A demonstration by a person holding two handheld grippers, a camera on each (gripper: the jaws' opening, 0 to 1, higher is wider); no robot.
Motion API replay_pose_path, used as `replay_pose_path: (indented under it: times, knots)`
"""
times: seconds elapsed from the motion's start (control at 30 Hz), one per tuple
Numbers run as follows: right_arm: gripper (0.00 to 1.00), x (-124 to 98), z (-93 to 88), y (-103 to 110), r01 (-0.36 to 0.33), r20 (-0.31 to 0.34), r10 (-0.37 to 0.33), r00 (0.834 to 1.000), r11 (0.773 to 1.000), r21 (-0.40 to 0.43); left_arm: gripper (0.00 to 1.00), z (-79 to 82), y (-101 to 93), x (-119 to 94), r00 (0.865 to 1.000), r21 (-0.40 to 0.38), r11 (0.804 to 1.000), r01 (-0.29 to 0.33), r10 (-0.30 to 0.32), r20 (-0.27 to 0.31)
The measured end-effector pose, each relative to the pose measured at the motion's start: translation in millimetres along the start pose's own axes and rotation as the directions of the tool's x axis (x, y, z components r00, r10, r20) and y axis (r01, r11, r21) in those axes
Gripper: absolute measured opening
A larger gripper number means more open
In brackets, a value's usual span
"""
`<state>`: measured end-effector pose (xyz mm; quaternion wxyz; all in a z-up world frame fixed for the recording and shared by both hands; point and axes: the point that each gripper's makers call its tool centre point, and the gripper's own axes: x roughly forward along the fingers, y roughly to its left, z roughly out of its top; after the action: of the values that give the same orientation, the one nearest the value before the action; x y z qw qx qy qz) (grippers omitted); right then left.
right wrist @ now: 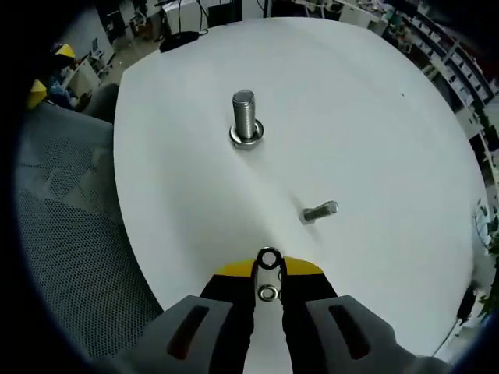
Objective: Place the washer onto the threaded stud by aligning its center hole with the stud, sliding it down to the base, and recovering from edge contact or off-axis alignment until the washer reaches the visible bottom stop.
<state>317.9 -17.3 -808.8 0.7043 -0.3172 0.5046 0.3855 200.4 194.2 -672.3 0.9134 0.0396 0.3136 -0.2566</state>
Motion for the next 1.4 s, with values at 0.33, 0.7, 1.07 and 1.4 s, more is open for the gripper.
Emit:
replay_pose_path:
  times: [0.33,0.7,1.07,1.4]
  knots:
    - [0.14,-16.0,19.2,-21.5,0.017,0.075,-0.020,0.997,0.999,0.040,0.25,-0.3,0.7,0.2,1.000,0.004,1.000,-0.003,0.003,-0.002]
    - [0.14,-25.9,42.9,-31.8,0.077,0.157,-0.078,0.984,0.997,0.015,0.24,-1.1,1.0,0.4,1.000,0.006,1.000,-0.007,0.007,-0.008]
    - [0.14,-16.3,44.2,-37.9,0.089,0.127,-0.089,0.988,0.996,0.004,0.24,-2.1,1.5,0.6,1.000,0.007,1.000,-0.009,0.009,-0.013]
    - [0.14,0.4,36.8,-37.7,0.076,0.065,-0.075,0.995,0.997,-0.004,0.24,-3.4,2.4,0.7,1.000,0.005,1.000,-0.014,0.014,-0.018]
